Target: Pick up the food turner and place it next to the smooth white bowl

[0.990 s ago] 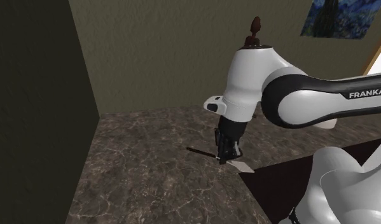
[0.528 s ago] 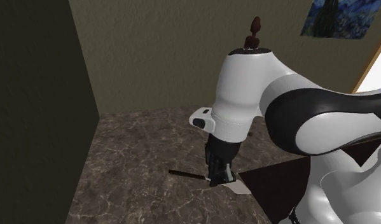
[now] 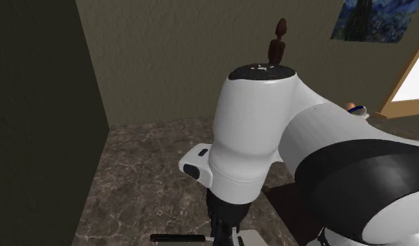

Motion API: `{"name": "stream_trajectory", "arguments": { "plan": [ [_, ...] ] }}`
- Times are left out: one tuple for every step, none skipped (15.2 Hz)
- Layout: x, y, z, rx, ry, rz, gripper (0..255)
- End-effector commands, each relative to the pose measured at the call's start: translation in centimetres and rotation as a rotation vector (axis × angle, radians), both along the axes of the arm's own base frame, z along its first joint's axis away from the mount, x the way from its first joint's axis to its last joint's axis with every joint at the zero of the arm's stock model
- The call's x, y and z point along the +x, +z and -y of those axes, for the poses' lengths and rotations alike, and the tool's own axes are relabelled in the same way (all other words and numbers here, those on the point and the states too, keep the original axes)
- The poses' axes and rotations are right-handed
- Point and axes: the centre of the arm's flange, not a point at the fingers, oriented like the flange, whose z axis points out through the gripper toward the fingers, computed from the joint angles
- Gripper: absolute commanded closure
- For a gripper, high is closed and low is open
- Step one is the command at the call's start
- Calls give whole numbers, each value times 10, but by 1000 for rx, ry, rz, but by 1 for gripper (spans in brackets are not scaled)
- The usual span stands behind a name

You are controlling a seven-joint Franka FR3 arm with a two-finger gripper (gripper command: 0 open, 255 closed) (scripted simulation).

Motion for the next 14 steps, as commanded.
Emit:
{"name": "stream_trajectory", "arguments": {
  "plan": [
    [-9,2,-24,1,-2,-1,255],
    [-14,2,-36,1,-2,-1,255],
    [-20,2,-48,1,-2,-1,255],
    [-25,2,-60,1,-2,-1,255],
    [-31,2,-72,1,-2,-1,255],
    [-36,2,-84,1,-2,-1,255],
    [-41,2,-96,1,-2,-1,255],
    [-47,2,-108,1,-2,-1,255],
    [-52,2,-120,1,-2,-1,255],
    [-58,2,-132,1,-2,-1,255],
    [-63,2,-144,1,-2,-1,255],
    [-68,2,-157,1,-2,-1,255],
    [-74,2,-169,1,-2,-1,255],
    [-79,2,-181,1,-2,-1,255]
  ]
}}
